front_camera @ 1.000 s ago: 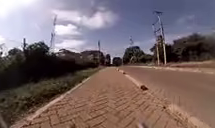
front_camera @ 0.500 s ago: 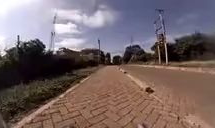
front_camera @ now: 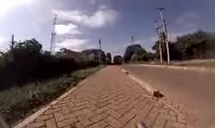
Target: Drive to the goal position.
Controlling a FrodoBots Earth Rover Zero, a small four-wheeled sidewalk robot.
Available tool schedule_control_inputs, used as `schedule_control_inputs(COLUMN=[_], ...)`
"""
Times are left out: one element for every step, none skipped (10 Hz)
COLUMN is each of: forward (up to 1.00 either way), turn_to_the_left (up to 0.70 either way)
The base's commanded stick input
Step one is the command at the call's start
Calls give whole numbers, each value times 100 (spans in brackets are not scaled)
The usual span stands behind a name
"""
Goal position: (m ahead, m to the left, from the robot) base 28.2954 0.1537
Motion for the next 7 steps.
schedule_control_inputs(forward=[70, 70, 70, 70, 70, 70, 70], turn_to_the_left=[0, 0, 0, 0, 0, 0, 0])
